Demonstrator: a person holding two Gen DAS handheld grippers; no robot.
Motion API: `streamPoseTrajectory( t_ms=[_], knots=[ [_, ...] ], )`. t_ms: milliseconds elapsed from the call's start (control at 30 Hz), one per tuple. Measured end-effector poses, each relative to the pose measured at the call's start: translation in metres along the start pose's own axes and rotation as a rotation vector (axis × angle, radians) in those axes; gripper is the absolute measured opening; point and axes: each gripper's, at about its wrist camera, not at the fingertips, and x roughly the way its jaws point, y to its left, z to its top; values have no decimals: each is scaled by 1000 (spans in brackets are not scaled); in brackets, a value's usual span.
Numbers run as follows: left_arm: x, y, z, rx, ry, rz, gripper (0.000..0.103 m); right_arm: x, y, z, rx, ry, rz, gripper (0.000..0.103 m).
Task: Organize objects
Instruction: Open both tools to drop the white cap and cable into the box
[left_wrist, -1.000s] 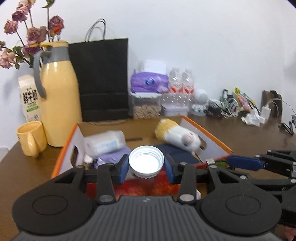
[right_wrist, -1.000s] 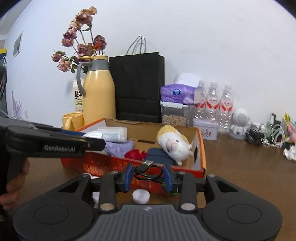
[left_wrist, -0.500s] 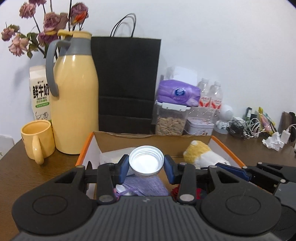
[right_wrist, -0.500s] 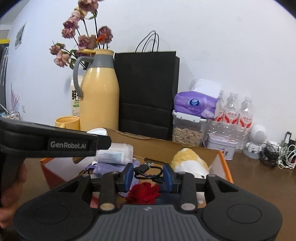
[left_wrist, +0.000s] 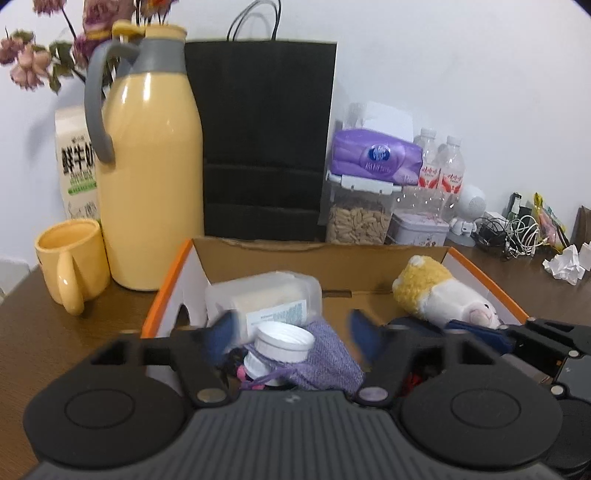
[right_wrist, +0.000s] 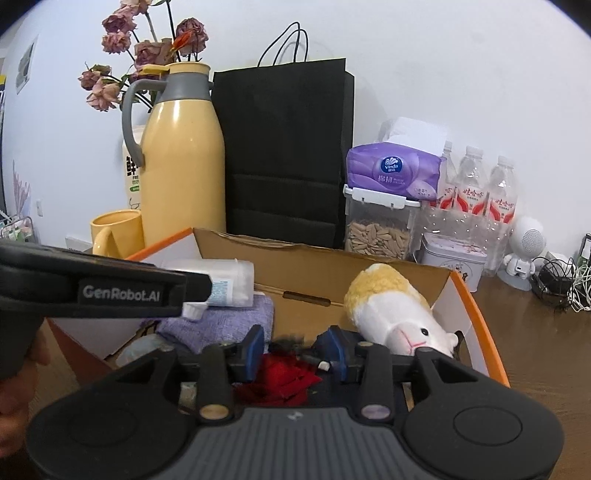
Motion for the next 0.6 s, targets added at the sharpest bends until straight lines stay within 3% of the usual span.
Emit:
streamPoseTrajectory(
  t_ms=[33,100,167,200,600],
  knots=[
    [-3,-1,0,2,-15,18,103,-2,0,0,1,-6,0,53],
    [-9,-2,1,-4,-43,40,103,-7,0,0,1,-21,-7,81],
    [-13,-1,3,-18,-52,39,103,-11,0,0,0,-36,-15,100],
    [-15,0,4,-27,-62,36,103,-12,-1,1,1,-39,-25,103],
    [-35,-5,4,-38,-103,42,103,-29,-6,-1,12,-47,-53,103]
  ],
)
